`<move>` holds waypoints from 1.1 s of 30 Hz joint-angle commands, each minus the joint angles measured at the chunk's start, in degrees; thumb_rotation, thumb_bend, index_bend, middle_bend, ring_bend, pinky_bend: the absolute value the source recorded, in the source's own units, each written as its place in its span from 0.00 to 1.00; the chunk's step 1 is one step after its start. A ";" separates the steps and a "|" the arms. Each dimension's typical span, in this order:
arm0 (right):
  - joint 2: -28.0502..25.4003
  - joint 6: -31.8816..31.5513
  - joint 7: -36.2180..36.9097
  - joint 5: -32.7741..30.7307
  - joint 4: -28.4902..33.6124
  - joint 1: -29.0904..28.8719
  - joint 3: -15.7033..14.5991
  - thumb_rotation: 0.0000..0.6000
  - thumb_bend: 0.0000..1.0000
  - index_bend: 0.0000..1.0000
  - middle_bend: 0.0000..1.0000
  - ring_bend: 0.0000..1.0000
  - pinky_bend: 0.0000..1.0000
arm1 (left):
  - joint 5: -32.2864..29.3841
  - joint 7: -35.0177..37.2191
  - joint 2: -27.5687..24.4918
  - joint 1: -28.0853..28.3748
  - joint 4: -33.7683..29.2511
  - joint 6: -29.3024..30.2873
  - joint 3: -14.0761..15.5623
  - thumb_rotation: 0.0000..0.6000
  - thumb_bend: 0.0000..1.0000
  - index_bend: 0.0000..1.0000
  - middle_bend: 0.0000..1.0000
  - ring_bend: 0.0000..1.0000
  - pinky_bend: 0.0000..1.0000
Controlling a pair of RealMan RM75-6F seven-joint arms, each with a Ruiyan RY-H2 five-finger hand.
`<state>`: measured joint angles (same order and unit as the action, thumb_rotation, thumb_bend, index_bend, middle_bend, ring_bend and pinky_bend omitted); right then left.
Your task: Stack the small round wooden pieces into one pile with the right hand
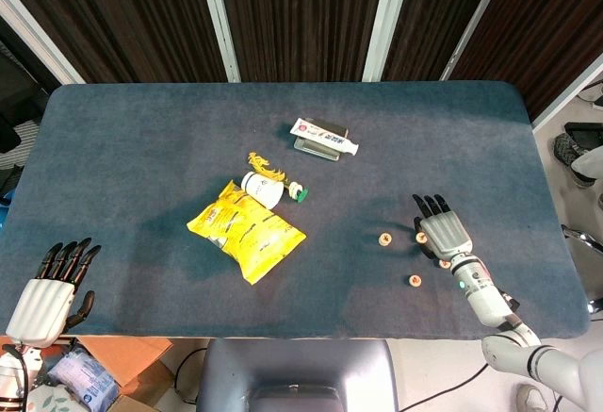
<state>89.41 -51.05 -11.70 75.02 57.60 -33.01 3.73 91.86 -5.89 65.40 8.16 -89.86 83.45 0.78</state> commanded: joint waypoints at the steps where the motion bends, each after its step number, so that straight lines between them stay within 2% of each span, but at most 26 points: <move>1: 0.00 0.11 0.06 -0.01 0.05 0.01 0.04 1.00 0.45 0.60 0.00 0.00 0.00 | 0.10 0.02 0.01 -0.02 0.01 0.08 0.03 1.00 0.52 0.00 0.00 0.02 0.04; 10: -0.73 -1.45 0.43 0.65 1.43 0.39 0.33 1.00 0.46 0.65 0.01 0.00 0.00 | 0.07 -0.11 0.02 -0.05 -0.04 0.08 0.05 1.00 0.52 0.00 0.00 0.02 0.04; 14: -2.87 -4.12 0.57 2.23 6.27 -0.08 1.42 1.00 0.46 0.65 0.01 0.00 0.00 | 0.04 0.03 0.06 -0.01 -0.07 0.13 -0.04 1.00 0.52 0.00 0.00 0.02 0.04; 22: -3.58 -2.08 -4.01 0.30 12.99 -2.86 3.56 1.00 0.46 0.65 0.01 0.00 0.00 | -0.17 -0.04 0.09 0.09 0.02 -0.04 -0.15 1.00 0.52 0.00 0.00 0.02 0.04; 33: -1.78 -0.38 -8.57 -2.63 13.32 -4.06 3.33 1.00 0.46 0.65 0.01 0.00 0.00 | 0.07 0.38 -0.18 -0.26 -0.02 0.61 -0.02 1.00 0.52 0.00 0.00 0.02 0.04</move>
<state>87.57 -51.49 -20.22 72.45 70.98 -37.02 7.11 91.91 -5.54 65.23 7.92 -89.88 84.03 0.75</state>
